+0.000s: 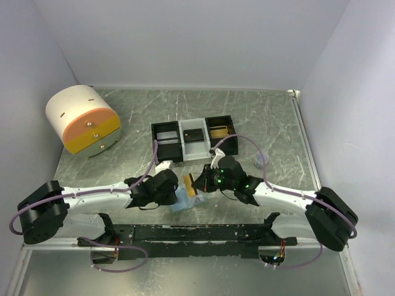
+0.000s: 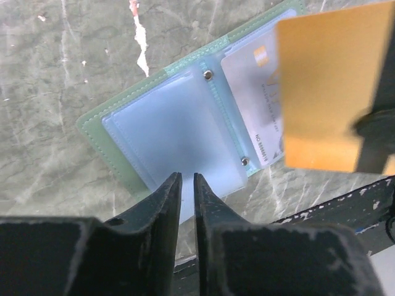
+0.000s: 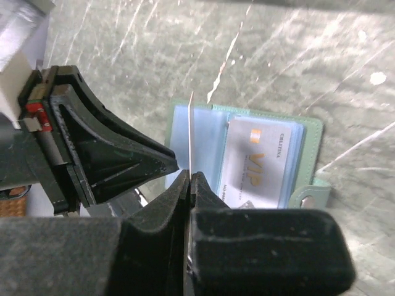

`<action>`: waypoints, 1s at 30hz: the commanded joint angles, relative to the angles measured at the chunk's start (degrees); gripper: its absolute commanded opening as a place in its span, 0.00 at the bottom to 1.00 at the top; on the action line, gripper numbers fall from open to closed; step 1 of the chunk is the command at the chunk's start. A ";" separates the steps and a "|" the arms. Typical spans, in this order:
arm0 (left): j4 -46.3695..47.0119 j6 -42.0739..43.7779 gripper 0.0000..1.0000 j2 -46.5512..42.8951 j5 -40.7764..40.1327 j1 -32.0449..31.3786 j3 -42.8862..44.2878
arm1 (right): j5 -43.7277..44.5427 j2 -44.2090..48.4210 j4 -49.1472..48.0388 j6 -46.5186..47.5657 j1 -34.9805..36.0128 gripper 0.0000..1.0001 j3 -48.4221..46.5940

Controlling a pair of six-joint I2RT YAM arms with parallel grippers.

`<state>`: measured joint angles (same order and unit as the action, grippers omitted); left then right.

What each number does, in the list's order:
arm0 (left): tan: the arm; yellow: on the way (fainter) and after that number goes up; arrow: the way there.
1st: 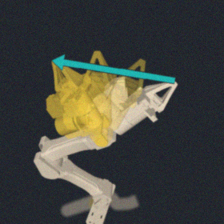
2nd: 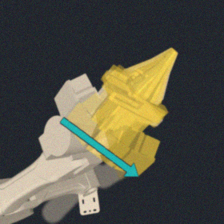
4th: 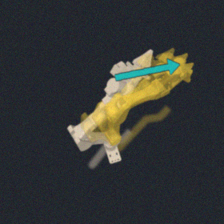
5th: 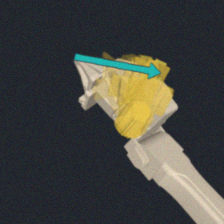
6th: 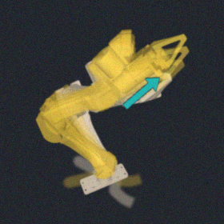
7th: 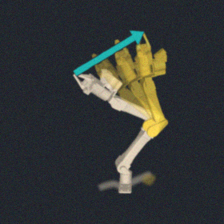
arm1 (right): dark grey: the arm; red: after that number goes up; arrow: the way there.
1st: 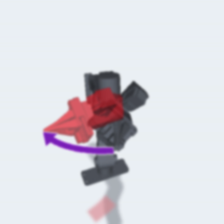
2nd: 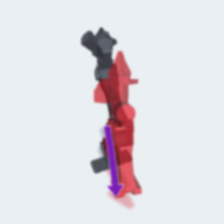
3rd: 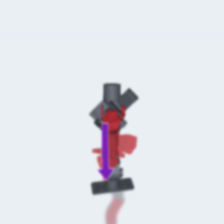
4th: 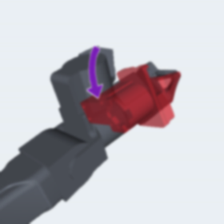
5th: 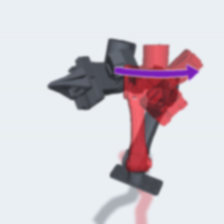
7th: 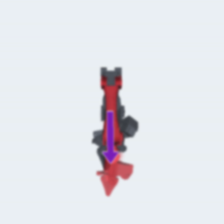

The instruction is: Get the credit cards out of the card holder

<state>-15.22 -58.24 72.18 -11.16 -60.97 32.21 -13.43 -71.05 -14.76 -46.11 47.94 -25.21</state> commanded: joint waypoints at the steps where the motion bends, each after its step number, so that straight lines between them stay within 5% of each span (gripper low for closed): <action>1: -5.00 2.08 0.28 -1.41 -2.53 -0.38 2.76 | 7.96 5.66 7.28 9.68 -0.22 0.00 -2.43; 5: -6.61 3.24 0.51 -3.02 -3.49 -0.38 4.09 | 13.96 9.68 14.35 15.19 -0.17 0.00 -4.48; 10: -7.92 6.18 0.72 -3.88 -4.51 -0.14 6.54 | 12.27 16.67 10.22 23.20 0.07 0.00 -2.25; 15: -11.74 10.31 0.80 -2.43 -5.35 2.02 11.03 | 12.54 19.39 7.49 34.49 1.89 0.00 -2.33; 23: -14.71 16.63 0.89 -6.21 -0.39 10.96 12.68 | 34.25 20.09 6.22 55.85 1.78 0.00 -4.70; 26: -17.41 19.60 0.98 -7.32 0.30 13.99 14.41 | 33.65 17.64 7.84 62.16 -1.05 0.00 -6.91; 30: -20.56 24.21 1.00 -8.12 1.25 19.35 17.32 | 27.80 11.47 13.53 58.18 -10.50 0.00 -12.72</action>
<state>-31.88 -40.23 65.47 -11.92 -45.65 45.58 15.97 -55.31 -5.13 10.00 44.77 -32.03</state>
